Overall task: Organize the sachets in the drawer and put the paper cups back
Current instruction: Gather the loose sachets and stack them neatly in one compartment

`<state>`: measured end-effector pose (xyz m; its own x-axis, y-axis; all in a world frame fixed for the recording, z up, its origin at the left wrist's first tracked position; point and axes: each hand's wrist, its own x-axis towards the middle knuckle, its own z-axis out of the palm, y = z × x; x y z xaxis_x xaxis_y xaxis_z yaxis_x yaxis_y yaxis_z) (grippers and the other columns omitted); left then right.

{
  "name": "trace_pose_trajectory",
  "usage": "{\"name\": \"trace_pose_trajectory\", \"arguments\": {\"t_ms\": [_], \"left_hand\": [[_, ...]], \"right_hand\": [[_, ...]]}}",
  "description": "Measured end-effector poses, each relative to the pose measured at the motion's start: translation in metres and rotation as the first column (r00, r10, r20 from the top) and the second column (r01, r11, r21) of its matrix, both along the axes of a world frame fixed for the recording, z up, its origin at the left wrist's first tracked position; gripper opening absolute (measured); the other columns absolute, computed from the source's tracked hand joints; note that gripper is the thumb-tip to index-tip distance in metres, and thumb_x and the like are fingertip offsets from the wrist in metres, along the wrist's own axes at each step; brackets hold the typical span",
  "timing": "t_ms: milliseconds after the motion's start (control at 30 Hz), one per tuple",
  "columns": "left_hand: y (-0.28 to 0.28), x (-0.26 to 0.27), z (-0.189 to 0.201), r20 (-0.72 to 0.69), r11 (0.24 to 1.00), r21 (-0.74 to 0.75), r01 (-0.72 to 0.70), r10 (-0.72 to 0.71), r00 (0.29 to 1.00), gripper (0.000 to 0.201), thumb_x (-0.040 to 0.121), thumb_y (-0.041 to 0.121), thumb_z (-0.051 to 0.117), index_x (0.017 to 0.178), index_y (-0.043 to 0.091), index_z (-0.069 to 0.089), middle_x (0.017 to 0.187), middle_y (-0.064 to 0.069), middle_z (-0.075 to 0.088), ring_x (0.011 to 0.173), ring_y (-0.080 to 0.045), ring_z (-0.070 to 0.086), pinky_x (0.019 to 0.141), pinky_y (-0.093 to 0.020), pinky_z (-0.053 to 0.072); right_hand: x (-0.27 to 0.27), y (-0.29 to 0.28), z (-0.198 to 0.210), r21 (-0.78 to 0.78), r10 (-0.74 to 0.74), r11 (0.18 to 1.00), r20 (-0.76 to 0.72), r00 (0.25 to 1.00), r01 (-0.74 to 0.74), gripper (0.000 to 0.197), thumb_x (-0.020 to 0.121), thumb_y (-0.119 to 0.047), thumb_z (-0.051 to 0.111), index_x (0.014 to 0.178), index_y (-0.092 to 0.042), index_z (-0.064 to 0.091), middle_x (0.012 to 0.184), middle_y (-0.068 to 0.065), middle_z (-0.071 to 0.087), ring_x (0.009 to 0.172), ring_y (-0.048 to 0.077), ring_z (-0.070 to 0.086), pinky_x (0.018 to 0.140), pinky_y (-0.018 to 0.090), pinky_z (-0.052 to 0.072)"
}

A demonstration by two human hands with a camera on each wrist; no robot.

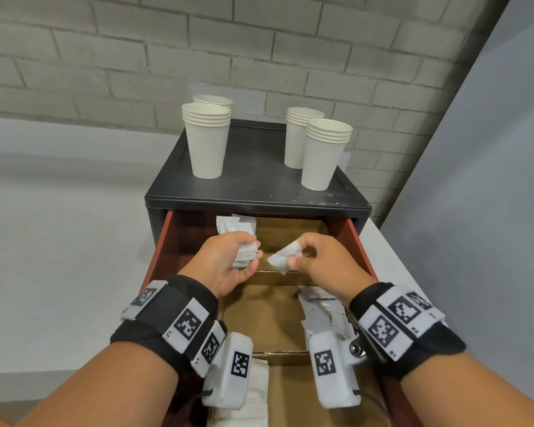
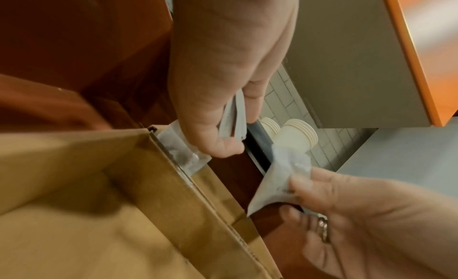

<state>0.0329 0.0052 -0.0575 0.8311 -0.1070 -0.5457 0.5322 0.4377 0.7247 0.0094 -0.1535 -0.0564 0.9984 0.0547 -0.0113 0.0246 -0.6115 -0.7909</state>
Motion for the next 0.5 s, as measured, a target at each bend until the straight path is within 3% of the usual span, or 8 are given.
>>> {"name": "trace_pose_trajectory", "arguments": {"t_ms": [133, 233, 300, 400, 500], "left_hand": [[-0.003, -0.001, 0.001, 0.001, 0.997, -0.073, 0.019, -0.019, 1.0, 0.04, 0.085, 0.021, 0.067, 0.12, 0.016, 0.05, 0.11, -0.016, 0.063, 0.1, -0.028, 0.063, 0.08, -0.031, 0.055], [-0.006, -0.003, 0.004, -0.017, 0.986, -0.149, 0.075, -0.079, 0.997, 0.039, 0.083, 0.031, 0.067, 0.116, 0.017, 0.052, 0.108, -0.016, 0.066, 0.097, -0.029, 0.066, 0.069, -0.033, 0.057], [-0.006, -0.003, 0.004, -0.031, 0.982, -0.171, 0.08, -0.086, 0.996, 0.038, 0.083, 0.036, 0.066, 0.114, 0.016, 0.054, 0.11, -0.017, 0.066, 0.097, -0.029, 0.066, 0.06, -0.033, 0.057], [-0.006, -0.003, 0.004, -0.04, 0.981, -0.178, 0.074, -0.082, 0.996, 0.041, 0.084, 0.04, 0.065, 0.115, 0.015, 0.054, 0.112, -0.018, 0.064, 0.1, -0.028, 0.064, 0.063, -0.031, 0.056], [-0.005, -0.003, 0.005, -0.02, 0.976, -0.199, 0.092, -0.098, 0.995, 0.04, 0.085, 0.043, 0.062, 0.113, 0.015, 0.055, 0.113, -0.019, 0.062, 0.097, -0.024, 0.062, 0.064, -0.029, 0.053]], "right_hand": [[-0.003, 0.002, 0.003, 0.174, -0.062, 0.982, -0.037, 0.997, 0.068, 0.01, 0.09, -0.015, 0.06, 0.092, -0.023, 0.054, 0.105, -0.001, 0.063, 0.088, 0.009, 0.061, 0.059, 0.011, 0.042], [-0.003, 0.006, 0.001, 0.198, -0.096, 0.976, -0.009, 0.995, 0.096, 0.011, 0.09, -0.015, 0.06, 0.1, -0.02, 0.057, 0.109, -0.001, 0.065, 0.097, 0.01, 0.064, 0.061, 0.01, 0.045], [-0.003, 0.007, 0.0, 0.208, -0.163, 0.966, 0.037, 0.986, 0.152, 0.008, 0.088, -0.015, 0.062, 0.09, -0.022, 0.059, 0.102, -0.004, 0.066, 0.095, 0.009, 0.064, 0.067, 0.012, 0.049], [-0.002, 0.008, 0.0, 0.197, -0.298, 0.942, 0.117, 0.947, 0.272, 0.018, 0.087, -0.016, 0.064, 0.075, -0.027, 0.055, 0.084, -0.011, 0.062, 0.08, 0.004, 0.062, 0.065, 0.014, 0.048], [-0.002, 0.01, 0.001, 0.219, -0.359, 0.921, 0.163, 0.919, 0.321, 0.019, 0.088, -0.017, 0.062, 0.073, -0.025, 0.053, 0.079, -0.01, 0.059, 0.073, 0.003, 0.06, 0.061, 0.013, 0.046]]}}
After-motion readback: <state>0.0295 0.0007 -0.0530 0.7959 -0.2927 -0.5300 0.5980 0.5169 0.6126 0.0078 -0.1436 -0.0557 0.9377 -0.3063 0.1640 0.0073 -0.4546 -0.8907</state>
